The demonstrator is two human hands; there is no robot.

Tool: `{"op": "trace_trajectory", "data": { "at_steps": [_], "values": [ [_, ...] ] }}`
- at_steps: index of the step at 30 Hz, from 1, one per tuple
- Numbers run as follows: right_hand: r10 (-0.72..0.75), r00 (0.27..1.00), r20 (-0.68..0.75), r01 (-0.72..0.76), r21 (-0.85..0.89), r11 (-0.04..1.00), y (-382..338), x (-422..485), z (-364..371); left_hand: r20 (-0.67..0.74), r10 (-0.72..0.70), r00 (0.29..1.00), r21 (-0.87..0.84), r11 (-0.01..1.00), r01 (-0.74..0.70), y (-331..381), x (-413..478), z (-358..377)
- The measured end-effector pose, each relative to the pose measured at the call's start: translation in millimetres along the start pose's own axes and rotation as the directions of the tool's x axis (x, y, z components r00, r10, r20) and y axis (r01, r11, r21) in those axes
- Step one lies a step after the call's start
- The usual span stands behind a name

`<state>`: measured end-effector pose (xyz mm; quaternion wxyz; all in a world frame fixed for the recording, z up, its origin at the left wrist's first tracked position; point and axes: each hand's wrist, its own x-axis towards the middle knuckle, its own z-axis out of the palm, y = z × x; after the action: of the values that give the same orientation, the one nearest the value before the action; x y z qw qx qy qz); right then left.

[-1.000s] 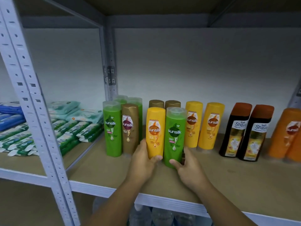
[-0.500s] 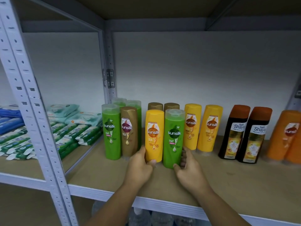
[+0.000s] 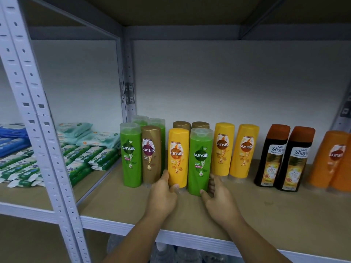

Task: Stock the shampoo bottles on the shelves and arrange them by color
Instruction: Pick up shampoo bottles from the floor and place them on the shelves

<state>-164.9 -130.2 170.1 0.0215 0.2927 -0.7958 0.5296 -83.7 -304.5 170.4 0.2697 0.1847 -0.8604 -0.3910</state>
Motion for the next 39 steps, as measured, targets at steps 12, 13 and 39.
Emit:
{"op": "trace_trajectory", "data": {
  "at_steps": [12,13,39],
  "values": [
    [-0.008,1.0,-0.008,0.007,-0.042,0.999,0,0,0,0.004,-0.009,1.0,0.058,0.998,0.009,2,0,0],
    [-0.007,1.0,-0.01,0.007,-0.044,0.999,0,0,0,0.006,-0.011,1.0,0.057,0.998,0.01,2,-1,0],
    [0.078,0.914,0.398,0.233,-0.674,0.701,-36,-82,-36,0.388,0.111,0.915,0.355,0.898,-0.259,29,-76,-31]
  ]
}}
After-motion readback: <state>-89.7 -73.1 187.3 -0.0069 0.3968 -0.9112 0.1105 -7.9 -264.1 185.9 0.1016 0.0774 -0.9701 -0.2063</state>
